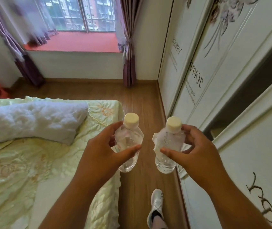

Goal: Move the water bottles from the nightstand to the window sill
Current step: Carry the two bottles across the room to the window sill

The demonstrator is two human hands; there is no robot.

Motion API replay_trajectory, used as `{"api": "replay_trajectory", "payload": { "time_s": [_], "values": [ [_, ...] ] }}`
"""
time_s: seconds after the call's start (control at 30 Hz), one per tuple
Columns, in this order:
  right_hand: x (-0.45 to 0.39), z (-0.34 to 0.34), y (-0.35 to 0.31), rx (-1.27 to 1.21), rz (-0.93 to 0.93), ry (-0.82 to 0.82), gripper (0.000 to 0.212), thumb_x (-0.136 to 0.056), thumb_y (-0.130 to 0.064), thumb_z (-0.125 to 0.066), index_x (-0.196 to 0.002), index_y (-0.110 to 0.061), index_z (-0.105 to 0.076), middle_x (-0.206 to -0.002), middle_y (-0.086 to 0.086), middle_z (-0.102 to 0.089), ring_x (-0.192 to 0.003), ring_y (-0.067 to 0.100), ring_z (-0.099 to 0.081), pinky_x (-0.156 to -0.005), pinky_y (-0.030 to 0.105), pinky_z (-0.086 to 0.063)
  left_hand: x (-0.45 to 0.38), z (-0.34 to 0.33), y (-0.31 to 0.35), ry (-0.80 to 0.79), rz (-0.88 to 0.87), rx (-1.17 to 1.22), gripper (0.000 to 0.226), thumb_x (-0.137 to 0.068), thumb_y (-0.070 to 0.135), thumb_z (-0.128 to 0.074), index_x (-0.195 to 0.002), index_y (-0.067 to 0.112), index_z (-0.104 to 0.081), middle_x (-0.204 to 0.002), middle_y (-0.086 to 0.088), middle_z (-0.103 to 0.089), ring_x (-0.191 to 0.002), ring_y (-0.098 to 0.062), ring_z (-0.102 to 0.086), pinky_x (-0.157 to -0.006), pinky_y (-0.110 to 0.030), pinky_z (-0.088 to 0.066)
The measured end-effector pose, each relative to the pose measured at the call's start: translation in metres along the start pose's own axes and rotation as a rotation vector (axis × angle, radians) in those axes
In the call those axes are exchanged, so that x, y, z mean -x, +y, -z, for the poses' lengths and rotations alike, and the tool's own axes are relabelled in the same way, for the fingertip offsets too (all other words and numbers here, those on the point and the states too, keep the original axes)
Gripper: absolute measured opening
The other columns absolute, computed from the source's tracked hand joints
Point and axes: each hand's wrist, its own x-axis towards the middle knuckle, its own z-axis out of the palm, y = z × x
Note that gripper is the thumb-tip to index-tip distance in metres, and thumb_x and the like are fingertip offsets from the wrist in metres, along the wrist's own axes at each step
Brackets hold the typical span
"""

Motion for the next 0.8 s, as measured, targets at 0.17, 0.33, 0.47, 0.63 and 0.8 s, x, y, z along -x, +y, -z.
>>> {"api": "replay_trajectory", "payload": {
  "time_s": [0.17,0.33,0.47,0.63,0.8],
  "values": [
    [-0.085,0.001,0.013,-0.067,0.055,-0.026,0.07,-0.058,-0.064,-0.076,-0.121,-0.048,-0.049,-0.113,-0.042,-0.051,-0.094,-0.016,-0.055,-0.065,-0.005,-0.039,-0.064,-0.01,0.006,0.053,0.022,-0.042,0.076,-0.061,0.07,-0.081,-0.13,0.059,-0.049,-0.114,0.036,-0.066,-0.102,0.014,-0.063,-0.078,0.001,-0.045],
    [-0.177,0.015,0.017,-0.092,0.101,-0.066,0.069,-0.055,-0.071,-0.074,-0.116,-0.055,-0.047,-0.11,-0.045,-0.049,-0.091,-0.021,-0.054,-0.063,-0.004,-0.04,-0.142,-0.028,0.023,0.122,0.011,-0.037,0.073,-0.062,0.067,-0.081,-0.128,0.06,-0.049,-0.113,0.044,-0.061,-0.101,0.016,-0.062,-0.076,0.001,-0.045],
    [-0.238,0.028,0.023,-0.078,0.148,-0.11,0.069,-0.055,-0.069,-0.076,-0.116,-0.057,-0.044,-0.108,-0.046,-0.048,-0.092,-0.017,-0.054,-0.061,-0.005,-0.039,-0.194,-0.05,0.033,0.196,0.007,-0.047,0.072,-0.063,0.065,-0.081,-0.127,0.059,-0.049,-0.109,0.049,-0.058,-0.102,0.019,-0.059,-0.074,0.004,-0.041],
    [-0.293,0.041,0.035,-0.06,0.155,-0.14,0.073,-0.058,-0.065,-0.076,-0.122,-0.05,-0.045,-0.111,-0.041,-0.05,-0.093,-0.013,-0.054,-0.063,-0.005,-0.04,-0.238,-0.073,0.032,0.2,0.015,-0.051,0.077,-0.062,0.069,-0.077,-0.131,0.055,-0.048,-0.109,0.05,-0.056,-0.103,0.022,-0.057,-0.073,0.005,-0.04],
    [-0.339,0.047,0.05,-0.062,0.102,-0.165,0.069,-0.056,-0.068,-0.074,-0.117,-0.054,-0.045,-0.11,-0.042,-0.05,-0.095,-0.007,-0.058,-0.063,-0.004,-0.041,-0.288,-0.088,0.02,0.14,0.033,-0.059,0.079,-0.062,0.068,-0.08,-0.134,0.049,-0.054,-0.116,0.037,-0.064,-0.104,0.011,-0.064,-0.08,-0.006,-0.05]
  ]
}}
